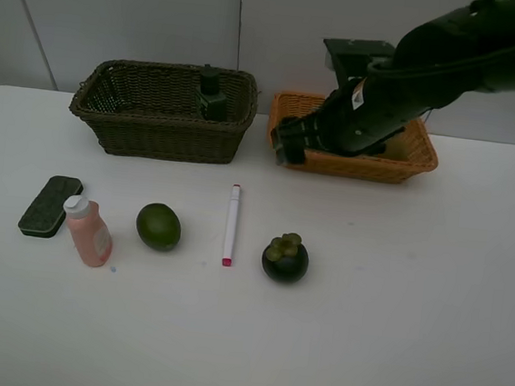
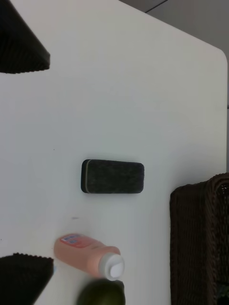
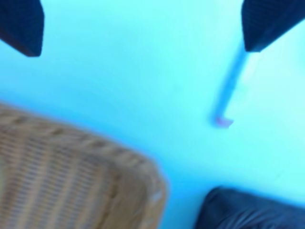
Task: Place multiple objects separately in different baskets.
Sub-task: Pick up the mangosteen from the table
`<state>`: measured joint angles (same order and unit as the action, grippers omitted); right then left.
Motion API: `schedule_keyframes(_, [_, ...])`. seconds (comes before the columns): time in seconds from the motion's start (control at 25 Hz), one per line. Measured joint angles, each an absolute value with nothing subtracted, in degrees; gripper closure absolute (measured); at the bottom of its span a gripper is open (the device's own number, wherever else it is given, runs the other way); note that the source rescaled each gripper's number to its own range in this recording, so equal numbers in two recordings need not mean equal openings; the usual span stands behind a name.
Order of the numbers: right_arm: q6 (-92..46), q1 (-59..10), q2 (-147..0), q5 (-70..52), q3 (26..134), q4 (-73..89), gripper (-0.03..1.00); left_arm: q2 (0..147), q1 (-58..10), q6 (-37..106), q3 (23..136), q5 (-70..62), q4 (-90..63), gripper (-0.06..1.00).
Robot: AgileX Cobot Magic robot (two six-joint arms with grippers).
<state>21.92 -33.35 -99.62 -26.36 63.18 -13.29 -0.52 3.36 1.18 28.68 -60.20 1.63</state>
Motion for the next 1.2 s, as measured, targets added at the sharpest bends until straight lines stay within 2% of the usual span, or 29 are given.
schedule_keyframes(0.24, [22.1, -37.1, -99.6, -25.3, 58.8, -12.1, -0.03, -0.5, 3.4, 1.2, 28.7, -60.2, 1.6, -0.06])
schedule_keyframes(0.76, [22.4, -37.1, -99.6, -19.5, 50.4, -7.2, -0.03, -0.5, 3.4, 1.2, 28.7, -60.2, 1.6, -0.06])
schedule_keyframes(1.2, [22.4, -38.6, -102.4, -18.3, 49.7, -3.8, -0.03, -0.5, 3.4, 1.2, 28.7, -60.2, 1.6, -0.06])
